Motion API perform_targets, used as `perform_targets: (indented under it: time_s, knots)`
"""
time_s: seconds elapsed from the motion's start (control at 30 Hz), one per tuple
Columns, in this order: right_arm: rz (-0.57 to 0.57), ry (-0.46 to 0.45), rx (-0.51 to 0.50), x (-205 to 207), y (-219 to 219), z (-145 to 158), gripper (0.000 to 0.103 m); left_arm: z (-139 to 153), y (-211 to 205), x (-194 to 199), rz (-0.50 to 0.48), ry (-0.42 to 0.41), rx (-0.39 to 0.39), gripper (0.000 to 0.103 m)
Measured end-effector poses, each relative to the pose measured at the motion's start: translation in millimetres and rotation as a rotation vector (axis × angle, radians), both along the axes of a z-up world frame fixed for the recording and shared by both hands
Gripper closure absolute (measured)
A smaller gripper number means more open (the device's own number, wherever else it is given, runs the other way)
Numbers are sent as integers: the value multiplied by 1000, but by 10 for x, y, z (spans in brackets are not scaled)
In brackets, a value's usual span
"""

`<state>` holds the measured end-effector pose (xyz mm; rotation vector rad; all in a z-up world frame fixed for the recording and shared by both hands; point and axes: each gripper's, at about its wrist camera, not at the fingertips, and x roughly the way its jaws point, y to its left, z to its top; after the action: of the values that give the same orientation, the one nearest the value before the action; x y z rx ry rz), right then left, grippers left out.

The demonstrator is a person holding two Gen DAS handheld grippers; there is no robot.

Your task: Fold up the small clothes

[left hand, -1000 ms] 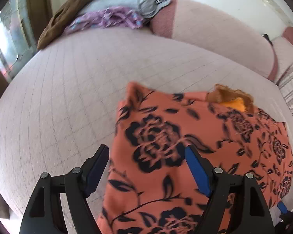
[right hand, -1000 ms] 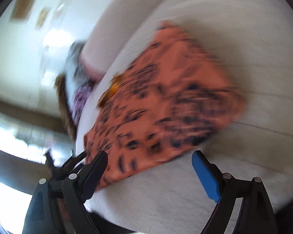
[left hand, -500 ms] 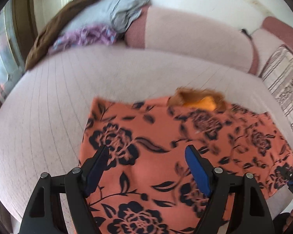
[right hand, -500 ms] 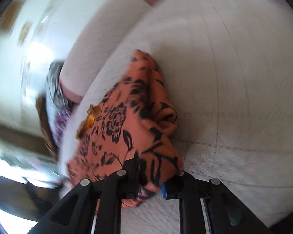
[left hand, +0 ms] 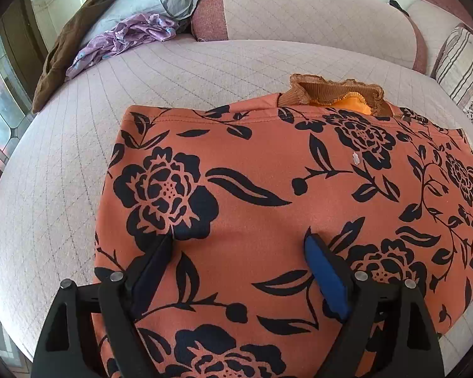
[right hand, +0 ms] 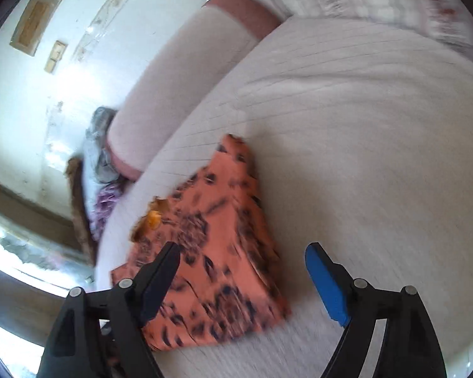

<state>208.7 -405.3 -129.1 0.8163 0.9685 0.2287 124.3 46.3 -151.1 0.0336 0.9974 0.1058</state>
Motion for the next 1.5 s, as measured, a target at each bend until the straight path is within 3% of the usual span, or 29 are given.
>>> perform_targets:
  time_s: [0.2, 0.23, 0.27, 0.3, 0.4, 0.47, 0.5, 0.57, 0.6, 0.63, 0.7, 0.77, 0.8, 0.83, 0.87, 0.9, 0.93, 1.07, 1.2, 1.37, 1.4, 1.47, 1.5]
  knots:
    - [216, 97, 4, 1118, 256, -376, 23, 7, 5, -10, -9, -1, -13, 13]
    - [243, 119, -4, 1219, 324, -447, 43, 8, 2, -8, -11, -2, -13, 13]
    - [256, 140, -27, 1346, 438, -529, 56, 4, 3, -6, -13, -4, -14, 13]
    - [272, 157, -55, 1438, 505, -530, 78, 4, 12, -8, -15, -6, -18, 13]
    - [243, 119, -184, 1434, 562, -447, 85, -20, 14, -3, -17, -17, -14, 11]
    - [171, 172, -126, 1455, 459, -642, 84, -36, 12, 8, -14, -16, -9, 10]
    - [142, 164, -87, 1423, 420, -638, 79, -26, 25, 10, -12, -11, -19, 10]
    - [126, 142, -121, 1354, 440, -523, 65, -4, 42, 19, -22, -1, -24, 10]
    - [110, 132, -178, 1288, 453, -428, 42, 22, 55, 17, -25, 2, -27, 12]
    - [86, 115, -212, 1219, 450, -340, 33, 65, 82, 2, -25, 18, -22, 15]
    - [40, 51, -230, 996, 433, -99, 33, 176, 169, -92, 2, -1, -43, 31]
    - [59, -2, -212, 783, 482, 69, 33, 252, 354, -266, 47, -39, -60, 35]
    - [69, -36, -209, 628, 539, 165, 33, 227, 425, -309, 69, -34, -57, 59]
    - [84, -59, -199, 504, 612, 217, 33, 132, 544, -347, 88, 4, -69, 70]
    - [110, -75, -175, 376, 693, 268, 32, 92, 641, -389, 75, -2, -110, 72]
    - [155, -85, -144, 264, 801, 246, 29, 107, 673, -396, 65, 2, -104, 81]
    - [202, -76, -136, 169, 927, 171, 29, 152, 706, -392, 65, 13, -111, 84]
    - [264, 11, -210, -63, 1271, -174, 29, 373, 975, -338, 92, -3, -277, 81]
    - [254, -27, -235, -181, 1378, -168, 27, 389, 1127, 38, 103, 7, -253, 66]
    - [240, -15, -208, -259, 1254, -177, 27, 221, 1212, 724, 115, 64, -263, 63]
    - [241, -14, -208, -250, 1222, -174, 27, 176, 1225, 862, 109, 80, -258, 68]
    - [241, -12, -207, -276, 1191, -158, 27, 117, 1310, 1011, 131, 104, -279, 96]
    - [241, -10, -207, -274, 1188, -154, 27, 131, 1349, 1040, 138, 102, -290, 98]
